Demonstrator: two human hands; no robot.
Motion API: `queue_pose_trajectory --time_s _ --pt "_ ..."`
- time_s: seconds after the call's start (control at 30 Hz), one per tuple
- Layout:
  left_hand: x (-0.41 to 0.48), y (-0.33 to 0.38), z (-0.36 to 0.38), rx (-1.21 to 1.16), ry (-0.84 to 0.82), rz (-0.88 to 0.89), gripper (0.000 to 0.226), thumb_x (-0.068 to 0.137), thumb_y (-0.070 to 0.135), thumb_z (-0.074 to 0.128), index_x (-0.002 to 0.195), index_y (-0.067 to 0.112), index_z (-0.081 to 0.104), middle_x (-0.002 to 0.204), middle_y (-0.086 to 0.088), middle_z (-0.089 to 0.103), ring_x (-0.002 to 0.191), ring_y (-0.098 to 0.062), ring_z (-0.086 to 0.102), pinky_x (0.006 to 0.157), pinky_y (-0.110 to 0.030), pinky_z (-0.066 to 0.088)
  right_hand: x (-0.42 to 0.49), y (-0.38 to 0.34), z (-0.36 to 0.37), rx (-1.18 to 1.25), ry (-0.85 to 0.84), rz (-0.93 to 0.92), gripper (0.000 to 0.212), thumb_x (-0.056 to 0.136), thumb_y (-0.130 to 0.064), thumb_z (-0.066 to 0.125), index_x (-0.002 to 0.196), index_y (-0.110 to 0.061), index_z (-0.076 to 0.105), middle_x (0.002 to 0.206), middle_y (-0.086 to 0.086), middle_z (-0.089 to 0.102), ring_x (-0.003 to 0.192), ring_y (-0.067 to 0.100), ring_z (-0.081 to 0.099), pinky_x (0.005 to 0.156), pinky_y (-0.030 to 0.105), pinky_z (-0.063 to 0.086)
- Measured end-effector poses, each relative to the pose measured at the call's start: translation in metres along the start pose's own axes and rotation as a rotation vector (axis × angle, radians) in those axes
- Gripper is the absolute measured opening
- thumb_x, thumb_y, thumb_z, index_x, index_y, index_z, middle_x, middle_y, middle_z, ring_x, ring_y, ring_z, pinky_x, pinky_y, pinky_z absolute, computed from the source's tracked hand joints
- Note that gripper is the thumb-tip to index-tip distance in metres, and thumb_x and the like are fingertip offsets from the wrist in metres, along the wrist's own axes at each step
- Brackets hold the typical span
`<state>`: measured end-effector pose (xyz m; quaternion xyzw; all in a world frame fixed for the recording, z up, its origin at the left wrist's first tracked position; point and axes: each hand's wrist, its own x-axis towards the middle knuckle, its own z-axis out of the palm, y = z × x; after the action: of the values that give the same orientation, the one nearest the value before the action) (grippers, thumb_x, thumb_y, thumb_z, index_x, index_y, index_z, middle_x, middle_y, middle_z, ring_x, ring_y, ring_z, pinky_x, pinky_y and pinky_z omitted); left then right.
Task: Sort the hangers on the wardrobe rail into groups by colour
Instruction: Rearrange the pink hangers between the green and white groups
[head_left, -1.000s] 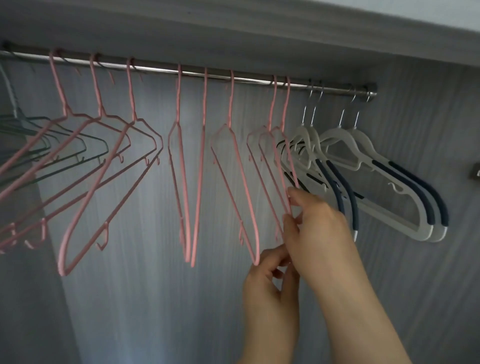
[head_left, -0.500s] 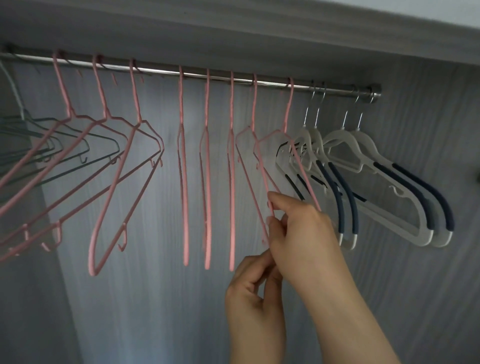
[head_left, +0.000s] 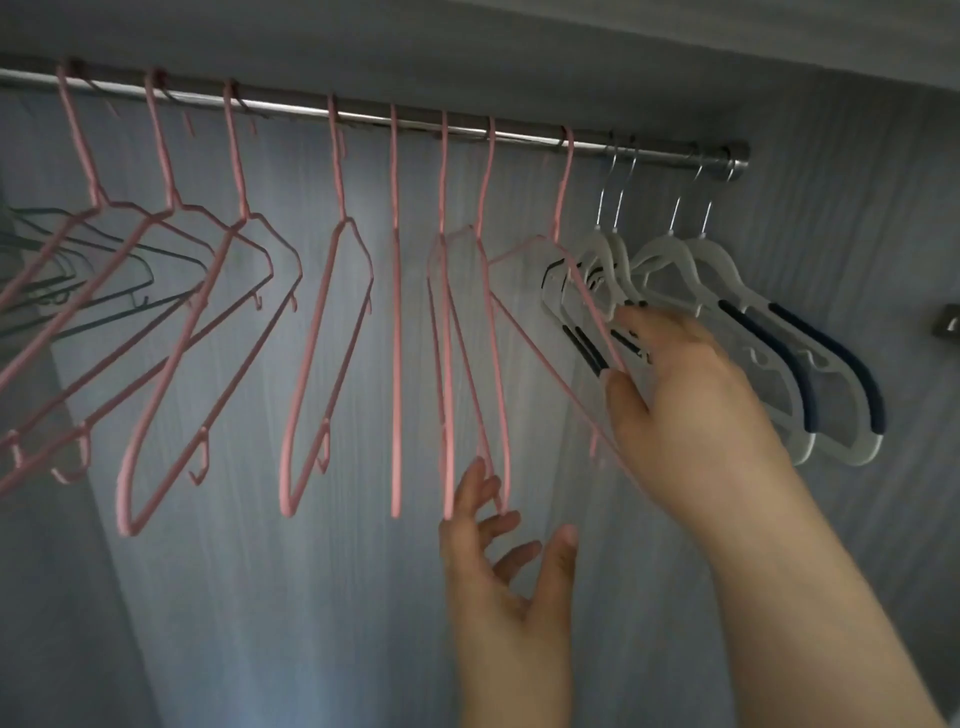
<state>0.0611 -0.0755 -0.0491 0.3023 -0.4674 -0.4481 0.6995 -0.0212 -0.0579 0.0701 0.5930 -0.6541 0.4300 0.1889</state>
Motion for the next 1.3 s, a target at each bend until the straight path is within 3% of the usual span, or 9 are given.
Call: queue_pose_trajectory --time_s 0.2,0.3,0.4,0.5,0.57,0.63,0.9,1.13,1.3 --pt "-0.001 -0.002 -0.001 -0.071 0.047 -0.260 0.077 0.068 -0.001 0.073 0.130 0.024 0.034 0.120 0.003 0.044 0.097 -0.004 0.052 0.056 0.000 0.044 -0.002 0.004 0.000 -0.084 -0.061 0.121 0.043 0.091 -0.013 0.048 0.134 -0.013 0.042 0.127 0.009 0.056 0.117 0.022 0.053 0.085 0.022 0.040" --pt "0.001 -0.006 0.002 -0.155 -0.061 -0.375 0.046 0.069 -0.002 0.073 0.104 0.020 0.053 0.100 -0.003 0.058 0.079 -0.009 0.059 0.054 -0.006 0.048 -0.002 0.002 0.003 -0.074 -0.103 0.187 0.037 0.092 -0.013 0.046 0.129 -0.013 0.046 0.117 0.006 0.060 0.107 0.024 0.056 0.073 0.020 0.034" --pt "0.003 -0.006 0.008 -0.253 -0.229 -0.484 0.023 0.071 0.002 0.071 0.081 0.021 0.064 0.081 -0.001 0.067 0.060 0.001 0.062 0.059 -0.012 0.050 -0.002 0.001 0.018 0.172 -0.182 0.306 0.027 0.093 -0.013 0.043 0.119 -0.010 0.050 0.090 -0.002 0.057 0.080 0.017 0.055 0.066 0.020 0.039" --pt "0.006 0.001 0.014 -0.422 -0.325 -0.539 0.014 0.064 0.008 0.073 0.074 0.016 0.074 0.075 -0.001 0.074 0.068 -0.004 0.065 0.063 -0.012 0.052 -0.003 -0.001 0.029 0.401 -0.130 0.409 0.027 0.096 -0.014 0.039 0.119 -0.013 0.053 0.073 -0.008 0.055 0.063 0.004 0.051 0.059 0.015 0.042" --pt "0.008 0.008 0.016 -0.507 -0.371 -0.544 0.022 0.064 0.006 0.076 0.084 0.012 0.074 0.086 -0.004 0.075 0.079 -0.009 0.068 0.067 -0.015 0.053 -0.006 -0.003 0.032 0.492 -0.066 0.435 0.027 0.097 -0.014 0.037 0.114 -0.020 0.057 0.057 -0.016 0.053 0.051 -0.003 0.047 0.051 0.008 0.035" --pt "0.007 0.014 0.018 -0.558 -0.403 -0.553 0.024 0.076 0.003 0.062 0.099 0.005 0.069 0.097 -0.008 0.073 0.089 -0.013 0.068 0.071 -0.018 0.054 -0.008 -0.007 0.032 0.558 -0.025 0.437 0.030 0.097 -0.012 0.036 0.107 -0.029 0.058 0.048 -0.017 0.053 0.040 -0.003 0.044 0.044 0.005 0.033" --pt "0.008 0.020 0.026 -0.553 -0.329 -0.536 0.021 0.077 0.000 0.060 0.095 0.003 0.070 0.091 -0.007 0.075 0.084 -0.012 0.068 0.072 -0.019 0.055 -0.001 -0.007 0.032 0.564 -0.077 0.285 0.043 0.096 -0.007 0.033 0.079 -0.038 0.058 0.042 -0.021 0.050 0.037 -0.003 0.042 0.041 0.005 0.030" --pt "0.007 0.020 0.034 -0.532 -0.278 -0.546 0.017 0.078 -0.006 0.058 0.085 0.001 0.072 0.082 -0.010 0.075 0.076 -0.013 0.069 0.066 -0.019 0.056 0.002 0.003 0.033 0.602 -0.125 0.352 0.032 0.097 -0.011 0.034 0.108 -0.025 0.061 0.044 -0.031 0.051 0.041 -0.011 0.047 0.048 0.006 0.032" --pt "0.004 0.020 0.040 -0.545 -0.296 -0.535 0.027 0.078 -0.009 0.056 0.071 0.009 0.075 0.072 -0.008 0.074 0.069 -0.011 0.069 0.059 -0.016 0.053 0.001 0.009 0.031 0.599 -0.106 0.367 0.028 0.097 -0.013 0.036 0.100 -0.024 0.061 0.060 -0.008 0.050 0.049 0.001 0.039 0.049 0.013 0.035"
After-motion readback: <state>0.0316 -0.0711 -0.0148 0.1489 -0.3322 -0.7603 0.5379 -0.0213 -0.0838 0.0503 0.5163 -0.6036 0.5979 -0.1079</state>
